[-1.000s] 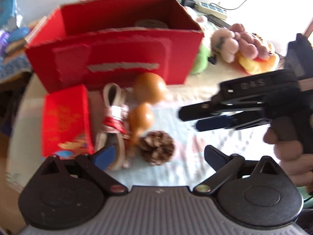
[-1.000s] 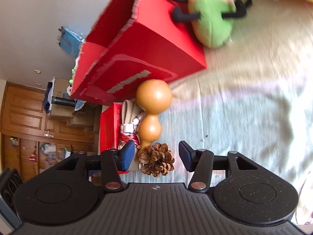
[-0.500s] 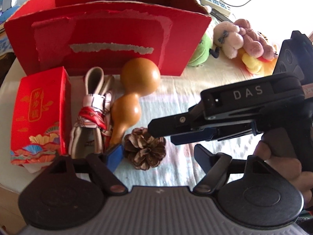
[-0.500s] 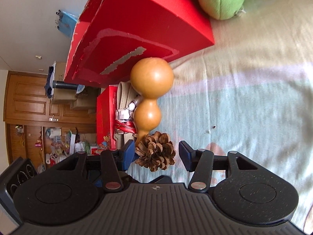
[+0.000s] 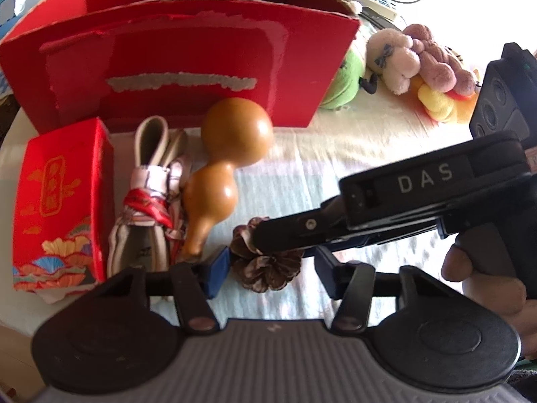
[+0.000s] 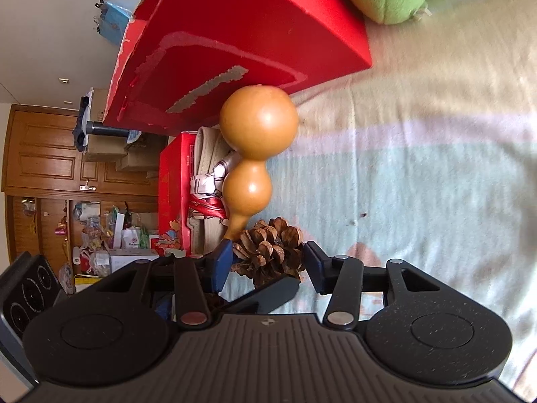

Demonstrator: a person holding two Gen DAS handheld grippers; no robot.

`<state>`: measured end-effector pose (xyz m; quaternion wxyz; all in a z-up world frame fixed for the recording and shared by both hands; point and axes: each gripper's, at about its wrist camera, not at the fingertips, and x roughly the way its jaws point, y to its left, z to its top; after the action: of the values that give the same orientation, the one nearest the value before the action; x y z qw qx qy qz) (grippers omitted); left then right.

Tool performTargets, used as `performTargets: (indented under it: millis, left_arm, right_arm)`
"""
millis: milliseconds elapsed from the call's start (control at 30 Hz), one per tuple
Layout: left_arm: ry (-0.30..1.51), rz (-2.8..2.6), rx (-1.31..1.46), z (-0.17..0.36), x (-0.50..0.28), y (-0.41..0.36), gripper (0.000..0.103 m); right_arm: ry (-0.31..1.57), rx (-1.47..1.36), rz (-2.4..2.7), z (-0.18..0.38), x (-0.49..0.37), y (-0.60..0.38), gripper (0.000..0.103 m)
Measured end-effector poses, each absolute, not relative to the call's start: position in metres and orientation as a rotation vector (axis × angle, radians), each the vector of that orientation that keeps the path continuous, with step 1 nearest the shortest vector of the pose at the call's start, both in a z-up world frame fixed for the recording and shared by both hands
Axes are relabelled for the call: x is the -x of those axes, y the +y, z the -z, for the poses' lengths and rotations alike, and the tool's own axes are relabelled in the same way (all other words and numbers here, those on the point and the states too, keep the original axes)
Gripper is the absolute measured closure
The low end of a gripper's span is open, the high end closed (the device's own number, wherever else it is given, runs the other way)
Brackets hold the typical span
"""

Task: Organize objects
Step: 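Grasp the brown pine cone with the right gripper and lift it, then carry the pine cone with the right gripper into the red box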

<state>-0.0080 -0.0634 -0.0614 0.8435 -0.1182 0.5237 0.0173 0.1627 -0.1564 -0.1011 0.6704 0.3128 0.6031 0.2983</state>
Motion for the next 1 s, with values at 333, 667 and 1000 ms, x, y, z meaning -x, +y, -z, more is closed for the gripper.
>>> performTargets:
  millis: [333, 667, 1000]
  left_arm:
    - [1.018, 0.077, 0.198, 0.027, -0.014, -0.081, 0.049]
    - [0.847, 0.219, 0.13, -0.038, -0.053, -0.088, 0.049]
    - [0.731, 0.239, 0.189, -0.067, -0.095, -0.022, 0.049]
  right_arm:
    - [1.245, -0.683, -0.594, 0.064, -0.153, -0.18, 0.06]
    - [1.06, -0.609, -0.515, -0.007, -0.161, -0.187, 0.06]
    - [0.975, -0.291, -0.499, -0.057, -0.231, -0.131, 0.06]
